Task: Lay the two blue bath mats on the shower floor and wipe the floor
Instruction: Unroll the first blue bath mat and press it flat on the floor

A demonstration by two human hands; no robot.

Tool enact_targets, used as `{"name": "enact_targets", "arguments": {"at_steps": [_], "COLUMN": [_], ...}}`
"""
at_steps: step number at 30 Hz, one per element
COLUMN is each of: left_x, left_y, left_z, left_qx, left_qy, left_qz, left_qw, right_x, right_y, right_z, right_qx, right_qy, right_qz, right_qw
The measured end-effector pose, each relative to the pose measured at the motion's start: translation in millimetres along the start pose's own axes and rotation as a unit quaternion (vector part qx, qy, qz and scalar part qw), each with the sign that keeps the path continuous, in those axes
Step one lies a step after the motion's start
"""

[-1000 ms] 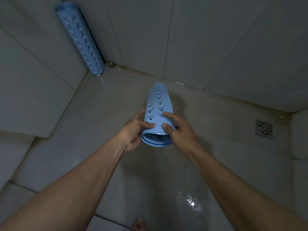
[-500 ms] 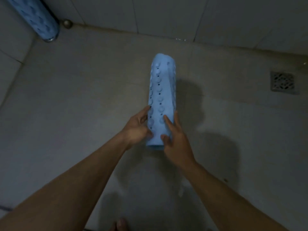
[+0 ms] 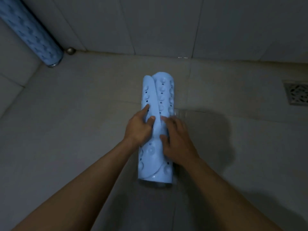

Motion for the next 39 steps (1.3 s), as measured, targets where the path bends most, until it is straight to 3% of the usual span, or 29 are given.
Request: {"name": "enact_targets", "arguments": {"at_steps": [2, 5, 8, 12, 15, 23, 27, 30, 36, 39], "left_x": [-4.5, -7.8, 3.3, 19.1, 20.1, -5.2, -21.3, -28.4, -40.9, -49.7], "left_y": [-6.5, -11.4, -8.6, 3.0, 9.3, 17.7, 30.9, 33.6, 55.1, 73.3], "left_z": [-4.1, -2.2, 2.9, 5.1, -1.6, 3.0, -15.0, -26.1, -44.8, -57.8], "left_qx": [0.019, 0.025, -0.001, -0.05, -0.056, -0.106, -0.09, -0.076, -0.032, -0.003], "left_qy": [-0.018, -0.027, -0.009, 0.011, 0.036, -0.031, -0.03, -0.02, -0.017, 0.01], "left_qz": [-0.013, -0.01, -0.049, -0.138, -0.123, -0.184, -0.11, -0.035, 0.055, 0.079], "left_qw": [1.0, 0.999, 0.999, 0.989, 0.99, 0.977, 0.989, 0.996, 0.998, 0.997], "right_x": [7.0, 5.9, 1.9, 0.8, 0.5, -12.7, -16.6, -22.3, -44.2, -55.6], "right_y": [-5.8, -13.6, -20.2, -11.3, -10.6, -22.8, -30.7, -42.8, -50.3, -55.6], "right_z": [-7.5, -5.9, 0.2, 1.8, 0.3, 6.5, 7.4, 6.0, -8.8, -19.4], "right_qx": [-0.016, 0.04, 0.026, -0.036, -0.063, -0.024, -0.021, -0.032, 0.047, 0.05], "right_qy": [0.009, 0.02, -0.042, -0.073, -0.081, -0.113, -0.167, -0.186, -0.189, -0.174], "right_qz": [-0.024, -0.048, -0.094, -0.06, -0.042, -0.047, 0.028, 0.01, -0.034, -0.064], "right_qw": [1.0, 0.998, 0.994, 0.995, 0.994, 0.992, 0.985, 0.982, 0.98, 0.981]}}
Point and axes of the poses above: each hand's wrist, its own z-axis away from the middle knuckle, its own y-axis out of the back of the hand, x = y × z, the point moved 5 cm from there along -z, towards the middle knuckle, and after that the axes turned 5 degrees about x, right-handed, at the moved point
